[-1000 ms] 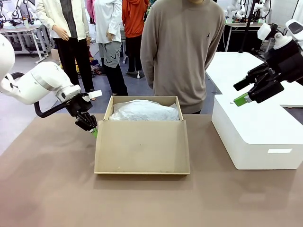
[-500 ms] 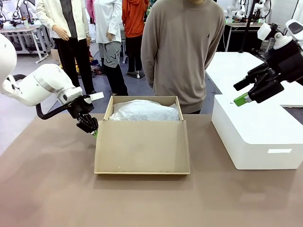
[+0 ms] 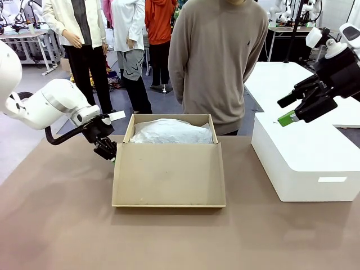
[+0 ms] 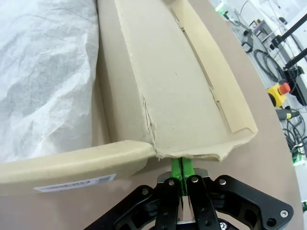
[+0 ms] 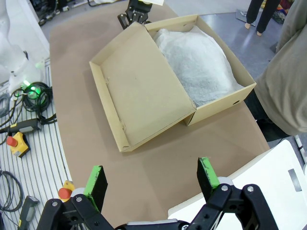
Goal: Pack the shoes into the box.
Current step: Close the Shoes Box.
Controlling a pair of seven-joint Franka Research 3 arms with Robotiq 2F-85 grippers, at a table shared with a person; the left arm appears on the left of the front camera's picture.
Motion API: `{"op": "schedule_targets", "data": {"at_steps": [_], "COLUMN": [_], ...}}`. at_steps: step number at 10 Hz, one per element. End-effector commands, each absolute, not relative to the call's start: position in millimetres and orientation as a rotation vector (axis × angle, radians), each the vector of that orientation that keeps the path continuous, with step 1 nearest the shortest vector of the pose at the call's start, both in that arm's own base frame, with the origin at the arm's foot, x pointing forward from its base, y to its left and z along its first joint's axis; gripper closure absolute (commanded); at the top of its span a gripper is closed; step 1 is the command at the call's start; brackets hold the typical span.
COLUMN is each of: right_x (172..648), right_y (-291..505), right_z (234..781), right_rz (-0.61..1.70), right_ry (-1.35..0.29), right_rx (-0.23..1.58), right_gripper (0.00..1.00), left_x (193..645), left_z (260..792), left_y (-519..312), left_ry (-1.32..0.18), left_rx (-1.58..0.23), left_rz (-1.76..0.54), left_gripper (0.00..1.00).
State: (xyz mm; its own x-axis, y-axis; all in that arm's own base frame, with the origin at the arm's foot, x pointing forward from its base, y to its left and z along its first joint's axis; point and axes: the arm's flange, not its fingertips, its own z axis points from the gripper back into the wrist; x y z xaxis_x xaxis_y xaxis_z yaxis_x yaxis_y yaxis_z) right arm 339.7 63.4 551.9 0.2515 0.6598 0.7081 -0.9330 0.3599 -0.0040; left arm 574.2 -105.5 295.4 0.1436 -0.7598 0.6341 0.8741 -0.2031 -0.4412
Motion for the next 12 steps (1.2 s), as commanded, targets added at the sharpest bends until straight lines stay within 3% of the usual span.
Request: {"op": "schedule_targets", "data": {"at_steps": [1, 12], "right_x": [343.4, 343.4], "right_y": [62.6, 62.6], "right_z": [551.8, 551.8], "right_rz": [1.160, 1.160], "right_ry": [-0.717, -0.717], "right_rx": [0.491, 0.491], "right_gripper": [0.00, 0.00], "left_x": [568.6, 561.3], "left_z": [291.3, 298.0], "left_y": [-111.4, -110.5], "left_ry": [-0.168, -0.109], "left_rx": [-0.989, -1.246], "left_rz": [-1.462, -1.464], "left_gripper": [1.00, 1.00]}}
